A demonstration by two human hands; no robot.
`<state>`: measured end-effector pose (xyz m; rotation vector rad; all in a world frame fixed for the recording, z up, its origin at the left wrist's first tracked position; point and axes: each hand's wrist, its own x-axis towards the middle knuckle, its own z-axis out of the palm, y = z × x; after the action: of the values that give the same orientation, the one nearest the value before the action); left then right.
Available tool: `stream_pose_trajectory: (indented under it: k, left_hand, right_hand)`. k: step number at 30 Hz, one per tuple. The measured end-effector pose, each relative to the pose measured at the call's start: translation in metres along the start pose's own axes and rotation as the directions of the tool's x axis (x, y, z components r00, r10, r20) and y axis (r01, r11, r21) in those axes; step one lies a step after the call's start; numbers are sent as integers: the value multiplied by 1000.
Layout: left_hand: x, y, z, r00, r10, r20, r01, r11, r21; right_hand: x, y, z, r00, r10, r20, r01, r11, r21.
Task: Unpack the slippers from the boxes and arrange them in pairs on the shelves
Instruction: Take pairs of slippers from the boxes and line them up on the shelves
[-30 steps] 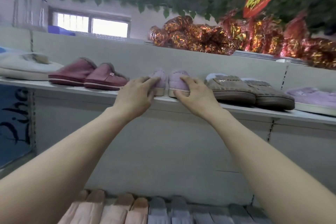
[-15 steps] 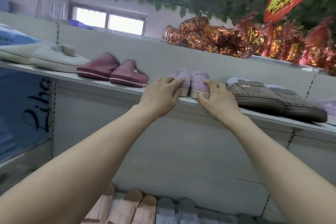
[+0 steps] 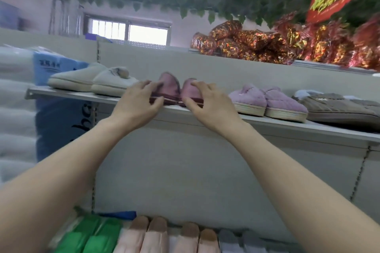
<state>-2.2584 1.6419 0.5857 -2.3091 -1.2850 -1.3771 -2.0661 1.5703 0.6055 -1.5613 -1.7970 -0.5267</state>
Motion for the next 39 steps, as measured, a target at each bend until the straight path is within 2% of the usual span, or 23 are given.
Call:
stream_pose_trajectory:
  k: [2, 5, 11, 18, 20, 23, 26, 28, 30, 32, 35, 39]
  left_hand:
    - [3, -9, -4, 995, 61, 76, -59, 998, -32]
    - [11, -12, -2, 986, 130, 106, -128, 991, -22]
    - [17, -13, 10, 984, 170, 55, -171, 985, 15]
    - [8, -20, 3, 979, 193, 62, -193, 981, -9]
    - [1, -29, -6, 971, 239, 4, -239, 971, 24]
    - [-3, -54, -27, 944, 288, -161, -273, 956, 110]
    - [2, -91, -53, 943, 234, -235, -199, 966, 164]
    - [9, -119, -70, 958, 172, -228, -134, 976, 173]
    - [16, -147, -83, 980, 88, -177, -56, 983, 177]
    - [20, -172, -89, 998, 6, -69, 5, 986, 167]
    - [19, -200, -92, 996, -18, 91, 11, 997, 81]
    - [19, -216, -91, 996, 28, 87, -31, 999, 30]
  right_hand:
    - [11, -11, 15, 993, 99, 68, -98, 995, -20]
    - [19, -14, 25, 980, 184, 81, -179, 982, -56]
    - [16, -17, 21, 982, 177, 62, -173, 983, -67]
    - [18, -14, 22, 974, 199, 107, -190, 978, -88]
    - [21, -15, 21, 970, 216, 114, -202, 972, -124]
    - [28, -32, 22, 992, 113, -60, -122, 976, -178]
    - [33, -74, 27, 971, -68, -231, 37, 990, -136]
    - [37, -106, 37, 964, -145, -224, 123, 986, -108]
    - [43, -134, 55, 972, -178, -155, 164, 981, -102]
    - [52, -157, 75, 990, -129, -50, 127, 991, -33]
    - [69, -178, 102, 991, 47, 125, -54, 997, 49]
    - [90, -189, 126, 971, 206, 125, -209, 978, 12]
